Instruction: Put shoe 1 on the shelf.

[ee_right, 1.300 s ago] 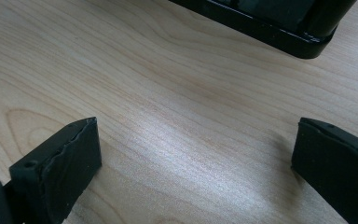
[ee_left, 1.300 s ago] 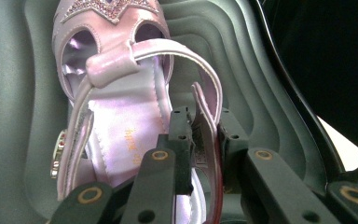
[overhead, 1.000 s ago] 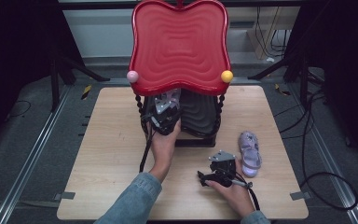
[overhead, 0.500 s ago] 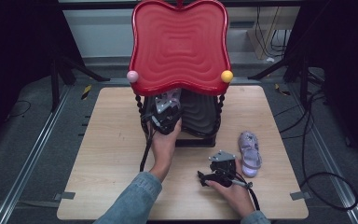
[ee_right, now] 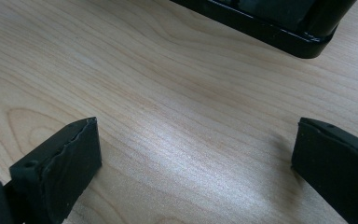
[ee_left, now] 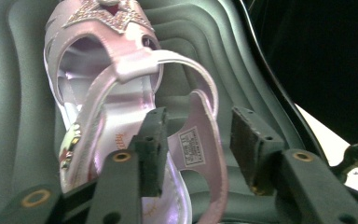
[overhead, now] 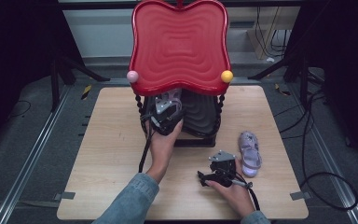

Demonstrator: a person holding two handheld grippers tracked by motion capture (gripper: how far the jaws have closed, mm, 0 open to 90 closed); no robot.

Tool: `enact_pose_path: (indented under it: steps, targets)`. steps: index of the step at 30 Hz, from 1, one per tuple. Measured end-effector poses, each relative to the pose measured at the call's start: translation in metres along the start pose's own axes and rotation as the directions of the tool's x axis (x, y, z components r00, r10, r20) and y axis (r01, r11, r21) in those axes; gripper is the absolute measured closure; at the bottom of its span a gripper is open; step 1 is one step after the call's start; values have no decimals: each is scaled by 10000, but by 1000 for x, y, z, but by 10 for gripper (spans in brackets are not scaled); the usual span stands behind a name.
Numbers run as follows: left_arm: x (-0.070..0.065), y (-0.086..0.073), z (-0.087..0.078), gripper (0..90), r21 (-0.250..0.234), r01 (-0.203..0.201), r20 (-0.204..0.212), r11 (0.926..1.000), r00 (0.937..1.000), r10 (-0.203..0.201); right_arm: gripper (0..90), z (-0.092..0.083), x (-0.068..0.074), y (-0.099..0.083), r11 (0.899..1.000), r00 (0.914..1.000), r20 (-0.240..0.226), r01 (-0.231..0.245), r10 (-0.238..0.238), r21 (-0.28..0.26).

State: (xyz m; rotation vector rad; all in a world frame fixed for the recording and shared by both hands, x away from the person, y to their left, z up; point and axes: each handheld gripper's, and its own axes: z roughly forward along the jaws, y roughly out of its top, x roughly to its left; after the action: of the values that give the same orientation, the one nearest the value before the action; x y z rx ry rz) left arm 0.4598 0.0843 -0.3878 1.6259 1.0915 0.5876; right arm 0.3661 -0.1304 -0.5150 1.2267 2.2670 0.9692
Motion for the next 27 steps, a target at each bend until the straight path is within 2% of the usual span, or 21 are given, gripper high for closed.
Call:
enact_pose_path:
  steps: [5, 10, 14, 16, 23, 27]
  targets:
    - [-2, 2, -6, 505, -71, -142, 92, 9999, 9999, 143, 16, 0, 0, 0, 10000, 10000, 1, 0, 0, -1]
    - [-6, 4, -18, 472, -217, -579, 237, 9981, 9980, 584, 16, 0, 0, 0, 10000, 10000, 0, 2, -2, -1]
    - [-9, 4, -25, 456, -262, -585, 414, 9979, 9974, 595, 16, 0, 0, 0, 10000, 10000, -2, -3, 3, 0]
    - [-10, 3, -33, 446, -271, -805, 509, 9964, 9953, 819, 16, 0, 0, 0, 10000, 10000, 14, 27, -27, 9]
    - [-7, 2, -53, 414, -401, -1061, 547, 9936, 9926, 1082, 15, 0, 0, 0, 10000, 10000, 9, 9, -9, 10]
    - [-1, 2, -65, 379, -381, -1080, 641, 9934, 9918, 1103, 15, 0, 0, 0, 10000, 10000, 12, 10, -10, 15]
